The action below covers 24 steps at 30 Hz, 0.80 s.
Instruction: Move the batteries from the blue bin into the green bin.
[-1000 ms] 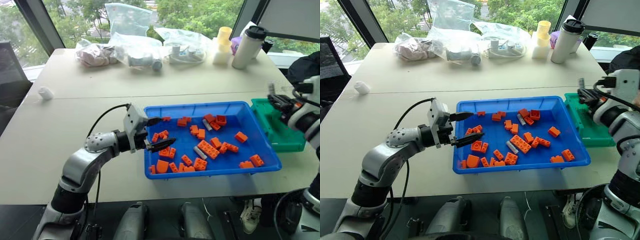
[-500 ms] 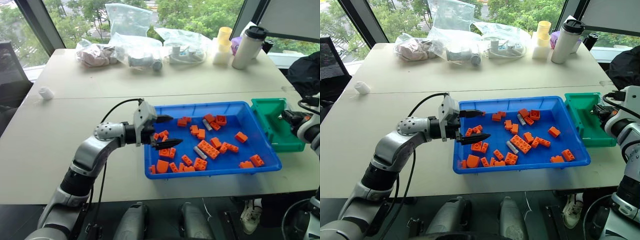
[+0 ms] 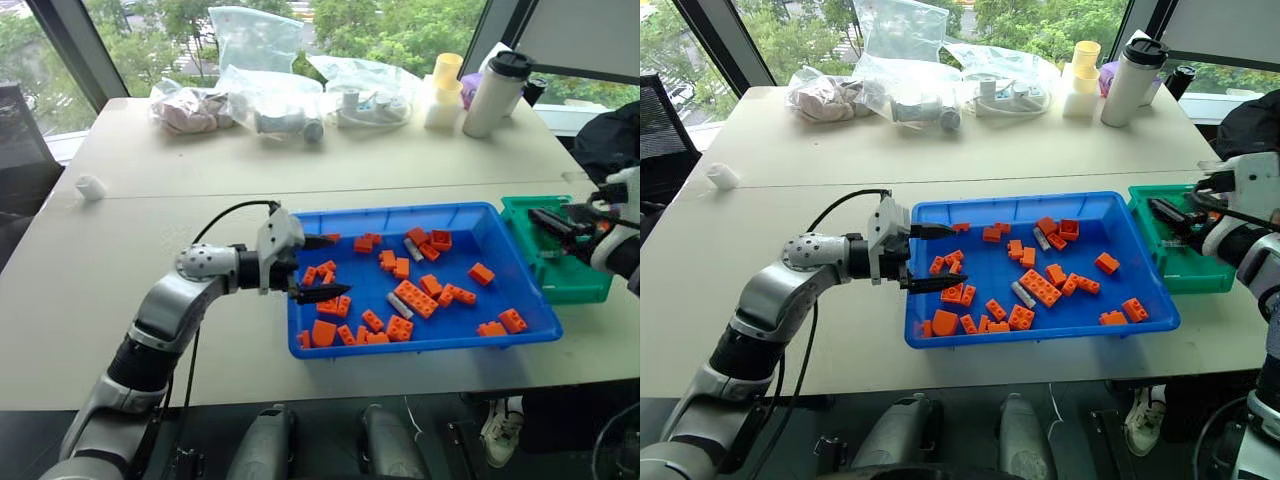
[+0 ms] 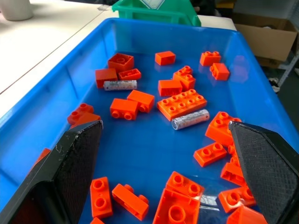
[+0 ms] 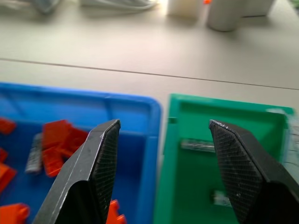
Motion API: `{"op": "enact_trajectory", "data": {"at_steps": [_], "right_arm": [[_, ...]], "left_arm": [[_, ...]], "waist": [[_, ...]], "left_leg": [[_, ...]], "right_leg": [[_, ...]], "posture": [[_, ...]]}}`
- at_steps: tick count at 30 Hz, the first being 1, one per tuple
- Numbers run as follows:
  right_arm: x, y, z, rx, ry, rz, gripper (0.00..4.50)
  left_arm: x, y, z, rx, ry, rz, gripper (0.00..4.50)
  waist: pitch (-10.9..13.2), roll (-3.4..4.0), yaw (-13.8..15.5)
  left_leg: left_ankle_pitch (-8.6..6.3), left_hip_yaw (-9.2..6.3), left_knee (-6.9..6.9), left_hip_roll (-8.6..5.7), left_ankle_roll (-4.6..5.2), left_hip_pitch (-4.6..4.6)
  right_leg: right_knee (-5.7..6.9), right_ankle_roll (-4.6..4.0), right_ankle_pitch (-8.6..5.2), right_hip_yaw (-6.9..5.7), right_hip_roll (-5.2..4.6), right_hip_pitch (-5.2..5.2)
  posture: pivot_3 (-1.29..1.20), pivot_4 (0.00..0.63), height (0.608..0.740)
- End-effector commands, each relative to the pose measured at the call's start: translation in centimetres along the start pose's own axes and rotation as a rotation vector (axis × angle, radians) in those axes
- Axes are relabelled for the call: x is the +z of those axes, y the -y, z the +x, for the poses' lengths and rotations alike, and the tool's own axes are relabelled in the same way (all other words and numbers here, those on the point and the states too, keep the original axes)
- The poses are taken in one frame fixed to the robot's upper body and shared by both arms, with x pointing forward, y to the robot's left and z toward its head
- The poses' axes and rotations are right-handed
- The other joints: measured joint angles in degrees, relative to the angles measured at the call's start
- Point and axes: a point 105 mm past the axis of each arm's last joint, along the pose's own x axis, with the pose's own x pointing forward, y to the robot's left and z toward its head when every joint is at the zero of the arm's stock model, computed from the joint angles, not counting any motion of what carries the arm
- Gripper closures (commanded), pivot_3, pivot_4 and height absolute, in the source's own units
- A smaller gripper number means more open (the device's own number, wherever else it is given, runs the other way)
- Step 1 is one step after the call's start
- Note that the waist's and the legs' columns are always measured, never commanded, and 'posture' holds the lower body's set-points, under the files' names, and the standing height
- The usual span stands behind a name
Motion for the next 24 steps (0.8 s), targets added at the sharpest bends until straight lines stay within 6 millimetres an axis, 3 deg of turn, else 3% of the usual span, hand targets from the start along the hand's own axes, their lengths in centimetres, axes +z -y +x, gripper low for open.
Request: {"op": "enact_trajectory", "data": {"at_steps": [1,13,18,24], "right_arm": [[0.1,-4.5,-0.6,0.262,-0.06,-0.051,1.41],[-3.5,-12.5,1.8,0.654,-0.257,-0.012,1.41],[-4.6,-13.7,2.5,0.703,-0.318,-0.016,1.41],[-5.5,-12.9,4.1,0.666,-0.348,-0.068,1.41]], "left_arm": [[2.2,1.2,-0.3,-0.039,0.057,0.07,0.0],[0.8,1.9,-0.5,-0.031,-0.02,0.079,0.0],[0.7,1.8,-0.6,-0.019,-0.028,0.08,0.0],[0.6,1.9,-0.8,-0.004,-0.034,0.078,0.0]], "waist": [[0.0,-0.01,0.1],[0.0,-0.03,0.4],[0.0,-0.04,0.4],[0.0,-0.04,0.3]], "left_leg": [[0.0,-0.01,0.02,0.0,0.0,0.01],[-0.03,-0.01,0.07,-0.02,0.04,0.17],[-0.03,-0.05,0.08,-0.05,0.04,0.14],[-0.03,-0.04,0.08,-0.05,0.04,0.14]], "right_leg": [[-0.01,0.0,0.0,0.0,0.0,0.04],[-0.05,0.01,0.01,0.0,-0.07,0.22],[-0.07,0.01,0.01,-0.06,-0.14,0.21],[-0.07,0.01,0.01,-0.09,-0.15,0.2]], "posture": [[0.0,0.15,0.74],[0.0,0.15,0.74],[0.0,0.15,0.74],[0.0,0.15,0.74]]}}
